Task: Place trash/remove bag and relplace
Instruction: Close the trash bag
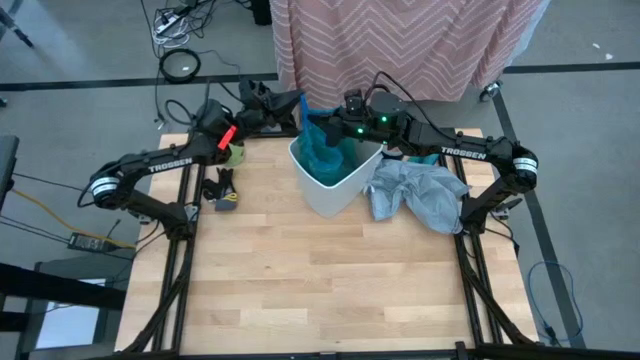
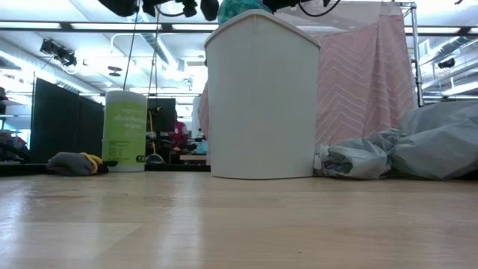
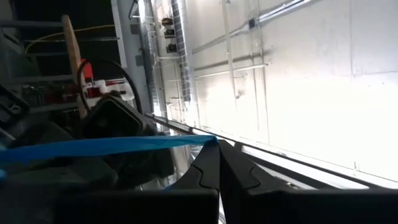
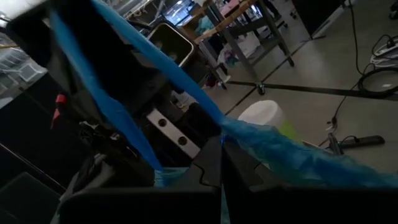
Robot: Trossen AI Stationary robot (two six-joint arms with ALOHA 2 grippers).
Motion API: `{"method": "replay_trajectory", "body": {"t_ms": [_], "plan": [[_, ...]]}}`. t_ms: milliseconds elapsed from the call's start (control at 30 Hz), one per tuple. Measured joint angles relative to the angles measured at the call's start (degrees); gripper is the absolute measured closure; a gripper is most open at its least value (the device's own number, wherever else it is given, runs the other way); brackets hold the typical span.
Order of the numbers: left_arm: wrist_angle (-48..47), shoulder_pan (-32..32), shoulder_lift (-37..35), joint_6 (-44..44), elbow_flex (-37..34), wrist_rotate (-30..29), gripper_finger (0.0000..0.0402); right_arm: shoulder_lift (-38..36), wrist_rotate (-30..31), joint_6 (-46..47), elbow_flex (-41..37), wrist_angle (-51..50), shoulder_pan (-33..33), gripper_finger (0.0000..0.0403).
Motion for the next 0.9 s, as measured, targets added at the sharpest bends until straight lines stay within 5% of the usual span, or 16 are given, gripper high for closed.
{"method": "replay_trajectory", "body": {"t_ms": [400, 900], "plan": [[-0.2, -3.2, 6.9, -0.1, 9.8, 4.5, 0.0400, 0.0, 0.2, -0.4, 0.0, -0.5, 0.0, 0.0403], [4.1, -0.8, 7.5, -4.2, 10.9, 5.7, 0.0400, 0.1, 0.1, -1.4, 0.0, -4.5, 0.0, 0.0403]]}}
